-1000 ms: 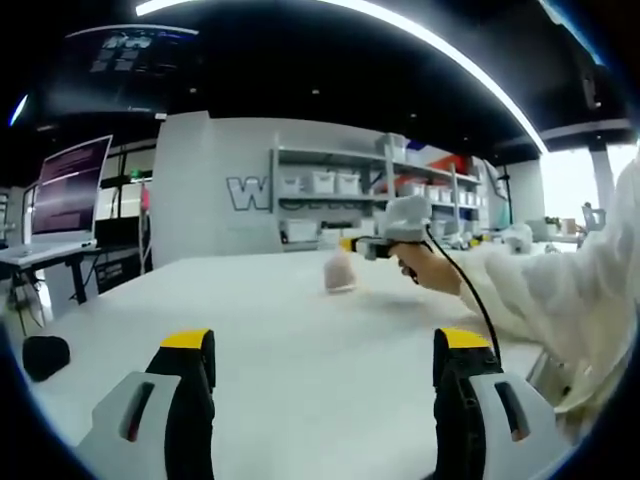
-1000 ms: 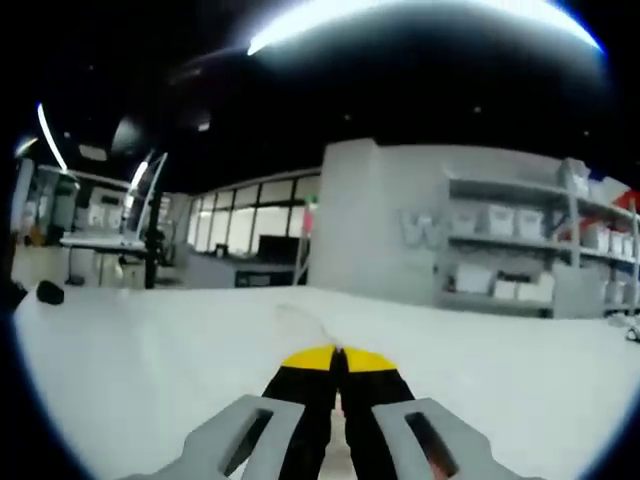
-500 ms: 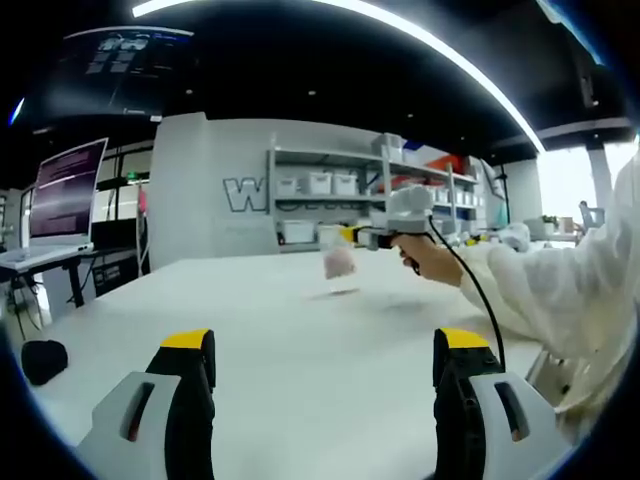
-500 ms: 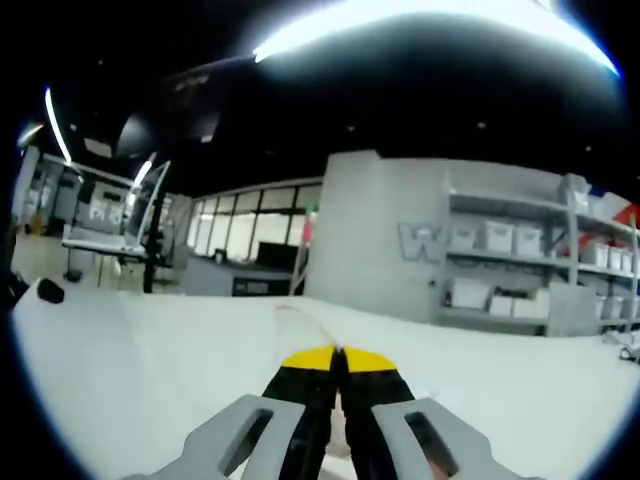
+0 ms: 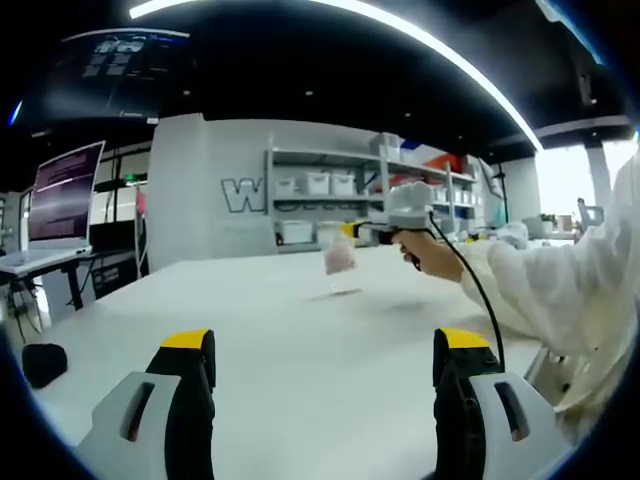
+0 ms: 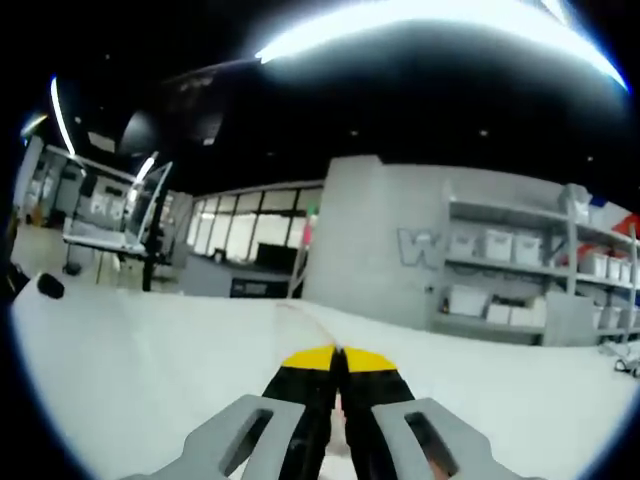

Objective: Open the resealable bag by pulling the two sides of the seal apart until the entire bag opening is separated and visibly accessible.

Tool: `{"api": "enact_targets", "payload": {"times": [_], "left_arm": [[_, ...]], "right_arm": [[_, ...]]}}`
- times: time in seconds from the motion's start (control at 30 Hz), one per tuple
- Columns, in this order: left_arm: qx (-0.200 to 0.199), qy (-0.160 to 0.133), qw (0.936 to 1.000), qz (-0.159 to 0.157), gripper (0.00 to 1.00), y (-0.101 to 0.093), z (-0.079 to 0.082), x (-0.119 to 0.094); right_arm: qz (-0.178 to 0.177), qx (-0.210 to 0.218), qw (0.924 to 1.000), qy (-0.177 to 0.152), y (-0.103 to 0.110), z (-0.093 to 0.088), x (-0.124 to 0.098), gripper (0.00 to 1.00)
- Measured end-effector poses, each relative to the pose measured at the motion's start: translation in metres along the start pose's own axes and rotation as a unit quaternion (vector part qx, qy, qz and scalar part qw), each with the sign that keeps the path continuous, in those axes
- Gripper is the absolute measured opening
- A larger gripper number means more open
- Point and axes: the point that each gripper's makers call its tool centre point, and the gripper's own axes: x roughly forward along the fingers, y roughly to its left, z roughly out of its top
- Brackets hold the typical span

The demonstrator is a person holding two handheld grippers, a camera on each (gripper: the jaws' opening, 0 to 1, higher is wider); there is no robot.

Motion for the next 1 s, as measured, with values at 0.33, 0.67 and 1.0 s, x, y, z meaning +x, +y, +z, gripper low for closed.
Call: {"api": "enact_targets", "payload": {"times": [0.33, 0.67, 1.0], "left_arm": [[0.007, -0.001, 1.0, -0.002, 0.89, -0.004, 0.005, -0.001], [0.01, 0.005, 0.9999, -0.009, 0.89, -0.01, 0.002, 0.003], [0.007, 0.007, 0.9999, -0.012, 0.89, -0.012, 0.001, 0.003]], "right_arm": [[-0.002, 0.0, 1.0, -0.007, -0.005, 0.008, -0.008, 0.0], [-0.008, 0.003, 0.9999, -0.011, -0.013, 0.008, -0.013, 0.0], [-0.006, 0.004, 0.9999, -0.01, -0.013, 0.008, -0.014, 0.0]]}}
